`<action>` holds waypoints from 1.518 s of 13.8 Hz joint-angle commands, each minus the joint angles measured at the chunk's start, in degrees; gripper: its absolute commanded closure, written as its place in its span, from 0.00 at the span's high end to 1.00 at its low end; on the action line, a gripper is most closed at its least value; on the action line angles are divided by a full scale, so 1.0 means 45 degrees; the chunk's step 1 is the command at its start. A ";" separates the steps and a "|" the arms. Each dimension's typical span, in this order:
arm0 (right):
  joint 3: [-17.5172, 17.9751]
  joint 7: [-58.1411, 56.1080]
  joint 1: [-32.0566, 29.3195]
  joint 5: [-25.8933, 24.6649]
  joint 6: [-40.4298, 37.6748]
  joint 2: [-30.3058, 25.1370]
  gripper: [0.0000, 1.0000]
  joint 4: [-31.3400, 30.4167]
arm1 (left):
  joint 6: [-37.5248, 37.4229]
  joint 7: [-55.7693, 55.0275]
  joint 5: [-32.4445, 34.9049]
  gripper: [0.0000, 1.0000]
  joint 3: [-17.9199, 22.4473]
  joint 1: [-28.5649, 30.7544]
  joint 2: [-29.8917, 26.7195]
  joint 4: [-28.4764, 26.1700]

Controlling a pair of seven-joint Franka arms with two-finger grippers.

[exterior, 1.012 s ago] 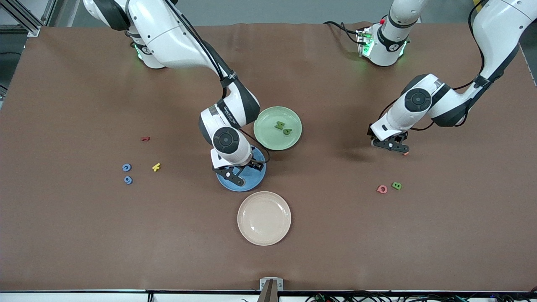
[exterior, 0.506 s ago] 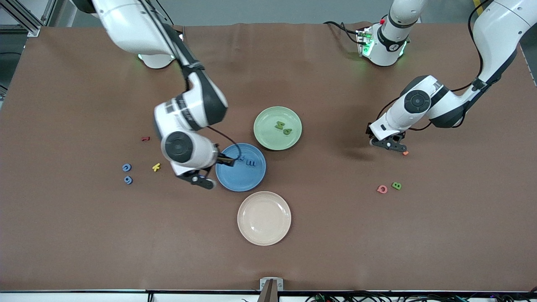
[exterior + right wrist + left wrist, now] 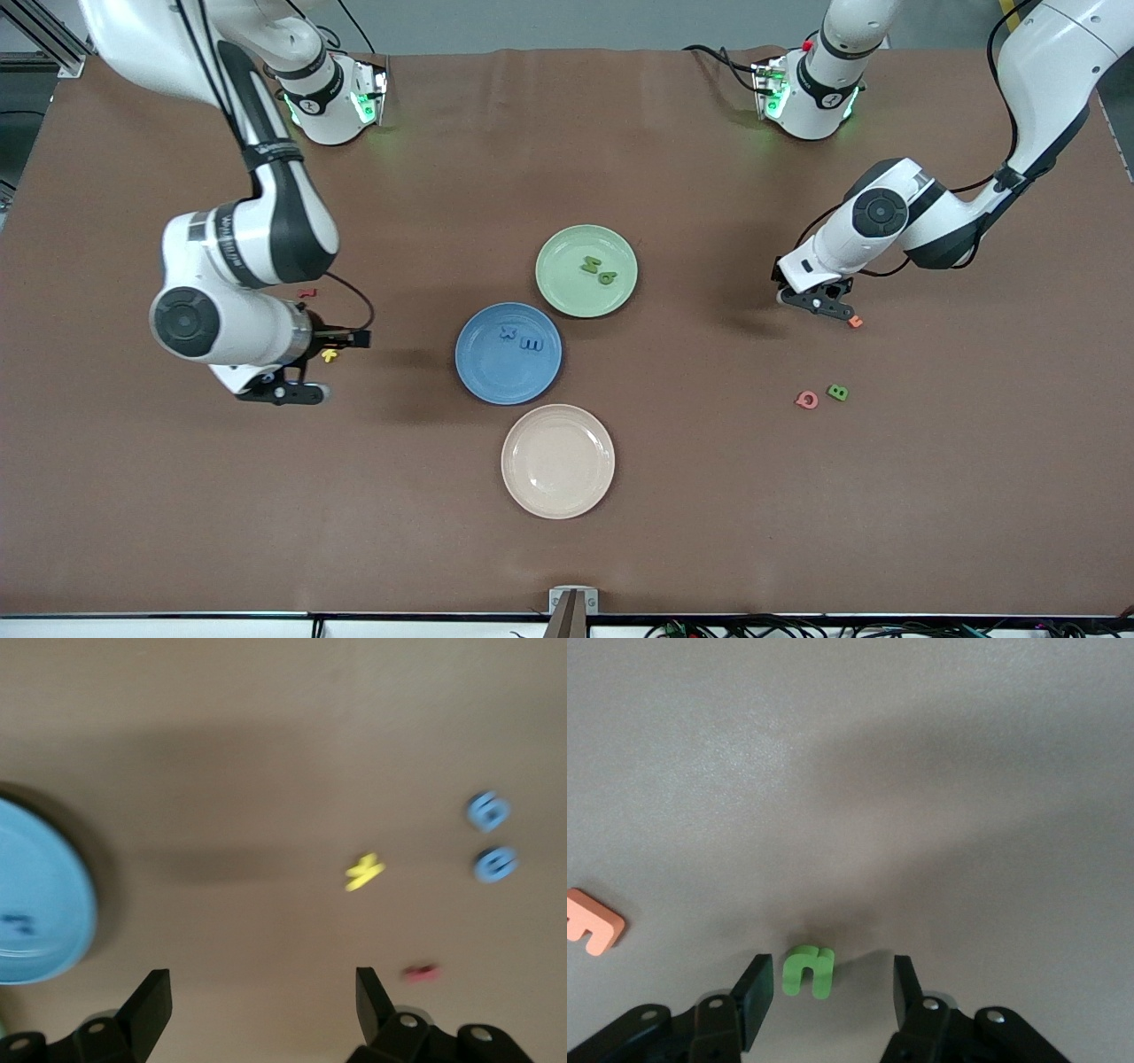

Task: Sort letters by color into matching plates
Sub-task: 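Grasp green u with the left gripper while the right gripper reaches blue 6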

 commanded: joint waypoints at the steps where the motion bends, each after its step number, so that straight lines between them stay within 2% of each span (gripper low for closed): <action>1: 0.0260 -0.2885 -0.1421 -0.0404 0.0976 -0.0315 0.94 -0.0669 | 0.0270 0.0330 0.0592 0.62 0.0136 0.0146 -0.0036 -0.0135; 6: 0.0260 -0.6367 -0.3142 -0.1128 0.3436 0.0366 0.94 -0.0982 | 0.0680 0.0330 0.0711 0.60 0.0547 0.0146 0.0120 -0.0174; 10: 0.0261 -0.7741 -0.3574 -0.1128 0.4262 0.1207 0.94 -0.0982 | 0.0680 0.0214 0.0711 0.48 0.0548 0.0146 0.0101 -0.0310; 11: 0.0280 -0.7760 -0.3555 -0.1128 0.4281 0.1402 0.94 -0.0982 | 0.0642 0.0136 0.0711 0.41 0.0547 0.0146 0.0043 -0.0330; 13: 0.0280 -0.7877 -0.3535 -0.1128 0.4533 0.1734 0.94 -0.1002 | 0.0602 0.0096 0.0711 0.17 0.0547 0.0146 0.0003 -0.0447; 15: 0.0280 -0.8461 -0.3477 -0.1128 0.5389 0.1911 0.92 -0.1467 | 0.0602 0.0038 0.0692 0.02 0.0508 0.0126 0.0003 -0.0428; 19: 0.0319 -0.8483 -0.3438 -0.1109 0.6194 0.1892 0.87 -0.2426 | 0.0602 -0.1130 0.0497 0.01 -0.0290 0.0049 0.0081 -0.0155; 21: 0.0338 -0.8503 -0.3438 -0.1109 0.6312 0.1892 0.80 -0.2680 | 0.0602 -0.1504 0.0458 0.01 -0.0468 -0.0107 0.0159 0.0020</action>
